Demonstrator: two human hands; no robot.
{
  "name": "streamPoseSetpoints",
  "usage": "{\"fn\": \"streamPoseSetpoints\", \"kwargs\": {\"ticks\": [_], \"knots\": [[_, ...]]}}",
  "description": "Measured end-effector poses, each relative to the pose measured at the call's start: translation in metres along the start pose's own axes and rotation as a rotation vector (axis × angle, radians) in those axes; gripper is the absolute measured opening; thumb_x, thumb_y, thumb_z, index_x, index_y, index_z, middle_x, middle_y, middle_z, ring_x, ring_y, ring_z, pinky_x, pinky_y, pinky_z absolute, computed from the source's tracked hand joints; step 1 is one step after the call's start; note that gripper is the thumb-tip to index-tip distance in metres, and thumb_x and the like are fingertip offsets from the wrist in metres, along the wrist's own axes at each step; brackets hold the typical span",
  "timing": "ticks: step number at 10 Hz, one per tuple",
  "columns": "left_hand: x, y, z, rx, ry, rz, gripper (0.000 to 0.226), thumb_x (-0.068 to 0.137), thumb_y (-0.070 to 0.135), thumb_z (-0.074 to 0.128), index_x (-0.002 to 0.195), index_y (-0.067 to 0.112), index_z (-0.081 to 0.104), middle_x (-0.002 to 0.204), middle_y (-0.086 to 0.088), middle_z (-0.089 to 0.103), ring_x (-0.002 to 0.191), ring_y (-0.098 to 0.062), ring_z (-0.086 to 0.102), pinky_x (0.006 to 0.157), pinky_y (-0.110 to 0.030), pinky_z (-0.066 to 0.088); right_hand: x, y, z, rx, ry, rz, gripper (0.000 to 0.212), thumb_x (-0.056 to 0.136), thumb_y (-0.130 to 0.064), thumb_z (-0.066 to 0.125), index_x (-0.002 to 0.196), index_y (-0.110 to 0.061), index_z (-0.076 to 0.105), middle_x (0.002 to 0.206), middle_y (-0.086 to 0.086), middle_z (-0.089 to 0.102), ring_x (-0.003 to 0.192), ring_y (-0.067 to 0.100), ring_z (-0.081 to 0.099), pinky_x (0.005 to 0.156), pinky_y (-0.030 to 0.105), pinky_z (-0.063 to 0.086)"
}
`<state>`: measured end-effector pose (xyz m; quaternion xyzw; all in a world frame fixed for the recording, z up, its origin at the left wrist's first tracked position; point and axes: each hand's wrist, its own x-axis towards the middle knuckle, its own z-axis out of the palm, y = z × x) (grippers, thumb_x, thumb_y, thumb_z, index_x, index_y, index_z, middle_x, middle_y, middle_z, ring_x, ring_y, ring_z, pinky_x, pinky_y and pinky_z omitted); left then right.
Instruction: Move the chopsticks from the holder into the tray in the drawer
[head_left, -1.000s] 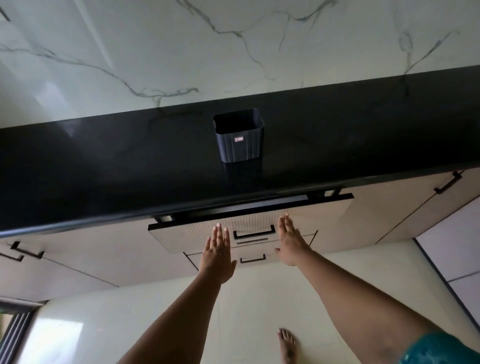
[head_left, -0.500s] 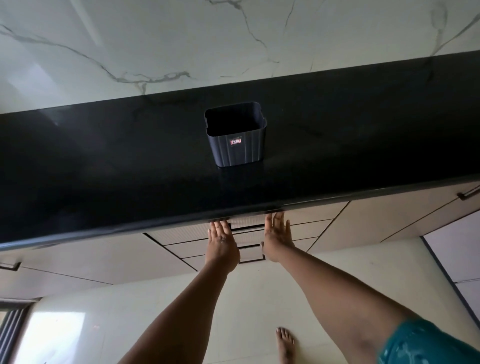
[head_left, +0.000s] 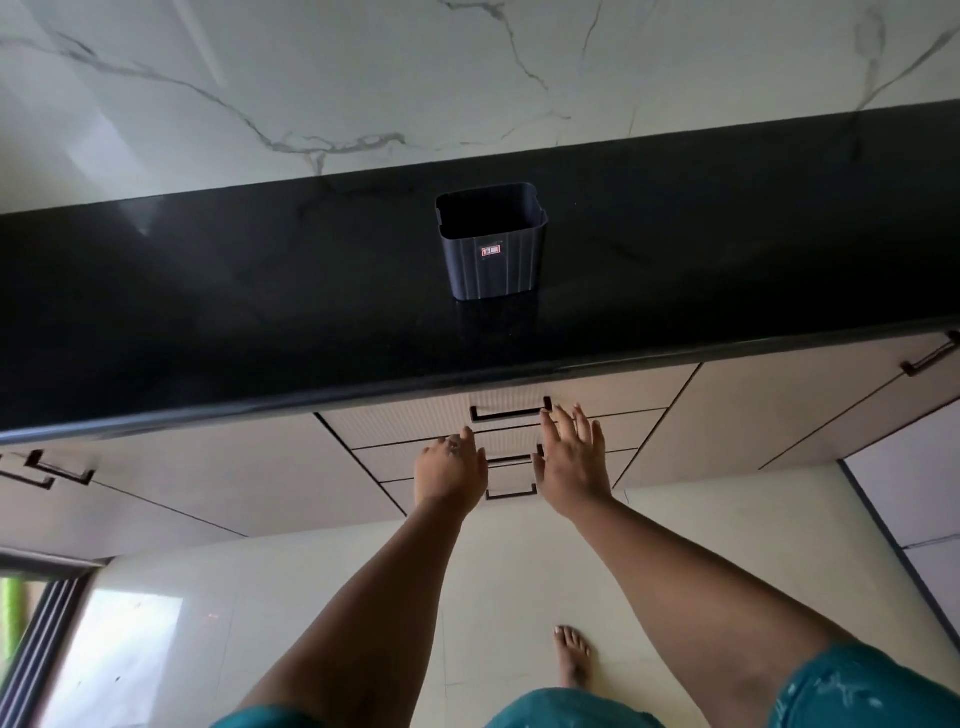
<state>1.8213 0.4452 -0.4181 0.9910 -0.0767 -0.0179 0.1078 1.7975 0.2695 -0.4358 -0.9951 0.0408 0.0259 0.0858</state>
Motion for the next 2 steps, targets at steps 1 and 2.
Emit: {"fn": "streamPoseSetpoints", "kwargs": {"ticks": [1, 2], "knots": [[-0.018, 0.004, -0.015, 0.034, 0.099, 0.117, 0.036, 0.096, 0.040, 0.037, 0.114, 0.015, 0.056, 0.105, -0.006, 0.069, 0.095, -0.022, 0.062, 0.077, -0.031, 0.046, -0.019, -0.012, -0.012, 0.030, 0.049, -0.003, 0.064, 0.098, -0.043, 0.036, 0.153, -0.016, 0.020, 0.161, 0.007, 0.022, 0.150, 0.028, 0.011, 0.120, 0.046, 0.010], [-0.032, 0.012, -0.041, 0.026, 0.194, 0.223, 0.050, 0.097, 0.044, 0.037, 0.136, 0.015, 0.047, 0.141, -0.007, 0.051, 0.128, -0.025, 0.047, 0.102, -0.037, 0.040, -0.023, -0.035, -0.045, 0.057, 0.133, -0.062, 0.067, 0.100, -0.051, 0.021, 0.155, -0.016, 0.006, 0.164, 0.004, 0.002, 0.151, 0.023, -0.001, 0.122, 0.043, 0.003]]}}
